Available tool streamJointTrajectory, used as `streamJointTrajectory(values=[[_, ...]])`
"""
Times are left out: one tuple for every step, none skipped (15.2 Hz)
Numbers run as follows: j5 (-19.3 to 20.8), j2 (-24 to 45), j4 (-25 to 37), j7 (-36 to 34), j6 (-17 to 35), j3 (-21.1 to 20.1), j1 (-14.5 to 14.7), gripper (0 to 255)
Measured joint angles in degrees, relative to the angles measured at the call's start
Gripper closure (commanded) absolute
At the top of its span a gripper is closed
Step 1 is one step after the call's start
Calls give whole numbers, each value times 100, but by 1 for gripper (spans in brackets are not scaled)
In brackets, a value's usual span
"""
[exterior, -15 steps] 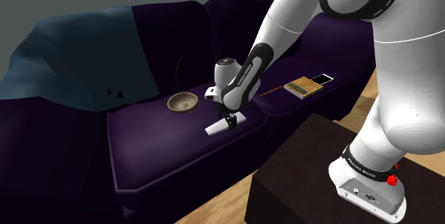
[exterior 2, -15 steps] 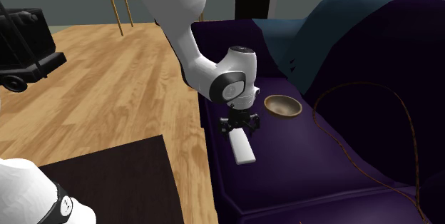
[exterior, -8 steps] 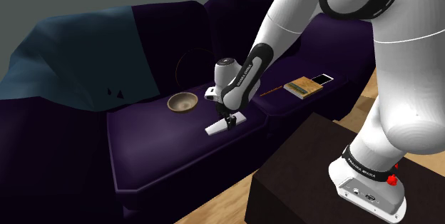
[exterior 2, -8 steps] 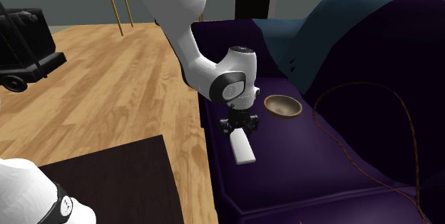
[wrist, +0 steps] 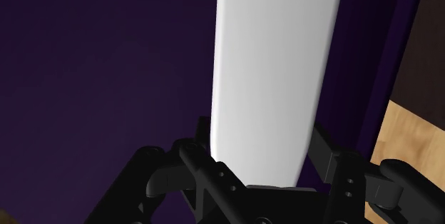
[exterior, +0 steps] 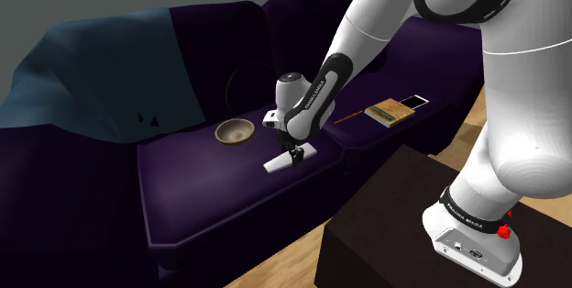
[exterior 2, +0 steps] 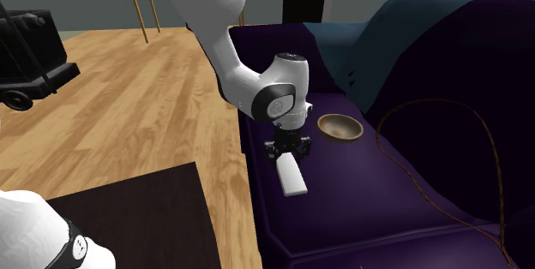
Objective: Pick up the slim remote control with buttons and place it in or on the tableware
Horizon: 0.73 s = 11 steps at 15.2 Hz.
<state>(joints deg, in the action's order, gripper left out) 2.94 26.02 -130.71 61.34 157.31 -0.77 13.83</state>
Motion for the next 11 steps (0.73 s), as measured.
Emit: streamJointTrajectory(values=[[-4, -64, -9, 3, -54, -4, -2, 255], [-7, -146, -30, -1, -116, -8, 2, 255], [-13, -226, -42, 1, -183, -14, 1, 255], [-18, -292, -54, 17, -236, -17, -11, 255], [-22, -350, -60, 12, -288, -20, -7, 255], [-28, -423, -73, 18, -349, -25, -11, 255], [-34, -497, -85, 30, -411, -27, -19, 255], [-39, -581, -97, 35, -482, -31, -22, 255], [-45, -651, -91, 38, -559, -35, -23, 255], [-51, -723, -104, 43, -618, -40, -25, 255], [-58, -813, -126, 52, -685, -43, -31, 255]])
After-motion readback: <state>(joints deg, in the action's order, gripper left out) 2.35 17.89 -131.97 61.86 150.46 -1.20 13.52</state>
